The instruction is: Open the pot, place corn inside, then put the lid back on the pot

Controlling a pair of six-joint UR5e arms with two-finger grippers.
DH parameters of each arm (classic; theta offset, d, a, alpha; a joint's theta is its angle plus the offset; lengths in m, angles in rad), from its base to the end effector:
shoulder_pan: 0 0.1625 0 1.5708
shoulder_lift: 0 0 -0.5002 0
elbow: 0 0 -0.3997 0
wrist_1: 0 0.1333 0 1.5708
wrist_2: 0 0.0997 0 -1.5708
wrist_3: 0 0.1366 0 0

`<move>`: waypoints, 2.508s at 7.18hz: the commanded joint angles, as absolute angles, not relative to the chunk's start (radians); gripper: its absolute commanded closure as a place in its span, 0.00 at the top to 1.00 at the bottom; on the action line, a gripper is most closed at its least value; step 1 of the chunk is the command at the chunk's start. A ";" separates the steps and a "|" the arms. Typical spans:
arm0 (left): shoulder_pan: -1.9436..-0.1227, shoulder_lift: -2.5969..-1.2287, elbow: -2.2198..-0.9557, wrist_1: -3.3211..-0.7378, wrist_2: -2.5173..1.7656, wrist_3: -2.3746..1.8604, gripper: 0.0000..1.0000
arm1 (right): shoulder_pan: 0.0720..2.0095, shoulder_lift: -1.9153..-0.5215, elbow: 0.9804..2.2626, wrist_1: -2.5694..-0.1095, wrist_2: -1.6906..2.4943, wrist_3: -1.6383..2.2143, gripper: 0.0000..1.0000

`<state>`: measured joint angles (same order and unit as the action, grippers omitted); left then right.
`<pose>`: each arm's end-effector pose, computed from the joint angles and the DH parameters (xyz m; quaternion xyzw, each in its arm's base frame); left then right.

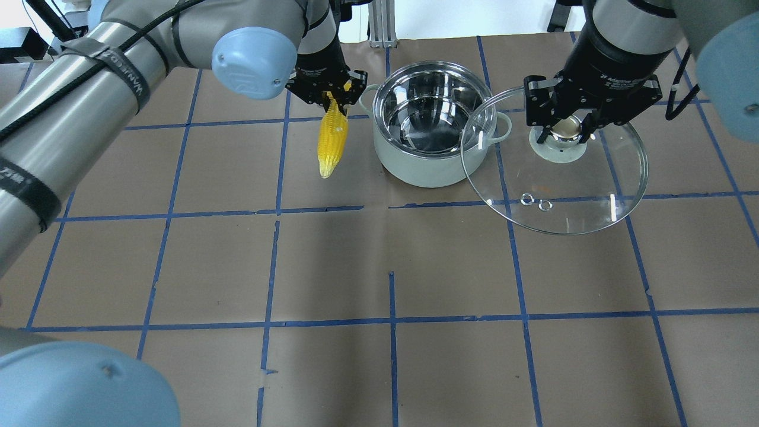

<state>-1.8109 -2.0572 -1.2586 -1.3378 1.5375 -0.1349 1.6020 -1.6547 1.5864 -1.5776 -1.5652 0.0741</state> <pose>-0.3087 -0.6812 0.4050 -0.0530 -0.9980 0.0258 0.0218 0.1486 -0.4621 0.5595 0.0213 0.9991 -0.0373 0.0048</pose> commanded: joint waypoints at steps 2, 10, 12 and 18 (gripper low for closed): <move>-1.853 -2.237 -0.938 -1.505 1.532 -0.195 0.21 | 1.608 -1.657 1.592 -1.577 -1.568 0.074 0.11; -1.933 -2.493 -0.586 -1.644 1.528 -0.291 0.28 | 1.605 -1.655 1.592 -1.580 -1.568 0.061 0.11; -1.934 -2.513 -0.575 -1.638 1.539 -0.288 0.48 | 1.603 -1.655 1.594 -1.578 -1.568 0.057 0.11; -1.933 -2.499 -0.600 -1.650 1.528 -0.281 1.00 | 1.608 -1.655 1.589 -1.589 -1.571 0.061 0.11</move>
<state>-1.9337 -2.5089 -0.5803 -1.6353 1.5258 -0.2913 1.6036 -1.6556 1.5918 -1.5811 -1.5693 0.0566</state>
